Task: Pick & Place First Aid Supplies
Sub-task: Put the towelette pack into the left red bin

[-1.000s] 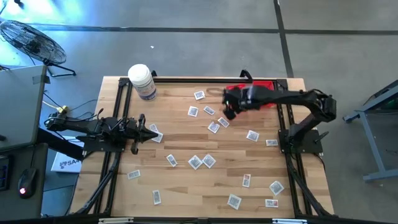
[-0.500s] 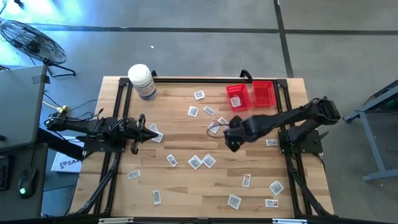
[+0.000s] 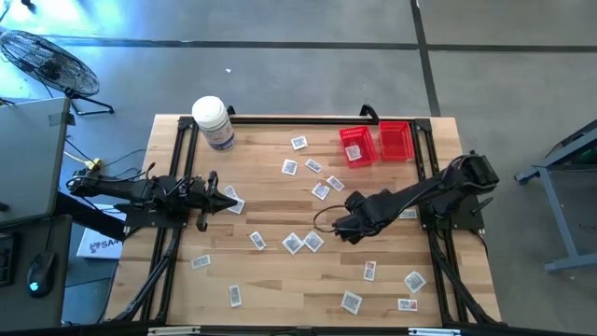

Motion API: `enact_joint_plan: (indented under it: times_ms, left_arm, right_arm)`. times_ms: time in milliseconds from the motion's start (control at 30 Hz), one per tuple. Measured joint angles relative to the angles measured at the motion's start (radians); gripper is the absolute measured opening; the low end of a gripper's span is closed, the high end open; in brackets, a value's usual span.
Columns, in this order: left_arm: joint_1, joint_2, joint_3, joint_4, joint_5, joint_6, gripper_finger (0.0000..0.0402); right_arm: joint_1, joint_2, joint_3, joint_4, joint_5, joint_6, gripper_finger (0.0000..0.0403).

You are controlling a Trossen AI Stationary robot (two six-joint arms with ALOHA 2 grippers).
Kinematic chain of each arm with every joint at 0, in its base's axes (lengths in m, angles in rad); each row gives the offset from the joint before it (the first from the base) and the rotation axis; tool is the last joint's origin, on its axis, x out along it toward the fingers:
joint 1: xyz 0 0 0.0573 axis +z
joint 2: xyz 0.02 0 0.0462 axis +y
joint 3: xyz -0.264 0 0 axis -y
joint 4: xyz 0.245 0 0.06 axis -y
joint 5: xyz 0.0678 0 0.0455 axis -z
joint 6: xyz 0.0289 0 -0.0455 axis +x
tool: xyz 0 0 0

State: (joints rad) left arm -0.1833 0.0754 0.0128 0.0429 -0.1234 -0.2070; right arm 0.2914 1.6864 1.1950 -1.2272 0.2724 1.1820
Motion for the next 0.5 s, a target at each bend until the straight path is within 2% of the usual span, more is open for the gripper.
enact_joint_plan:
  times_ms: [167,333,500]
  left_arm:
    - [0.000,0.000,0.000,0.000,0.000,0.000,0.0001]
    - [0.000,0.000,0.000,0.000,0.000,0.000,0.0001]
    - [0.000,0.000,0.000,0.000,0.000,0.000,0.0001]
  right_arm:
    - [-0.056,0.016,0.000,-0.049,0.004,0.074,0.0083]
    - [-0.096,0.016,0.000,-0.130,0.008,0.010,0.0083]
    - [-0.109,0.010,-0.006,-0.252,0.009,0.030,0.0083]
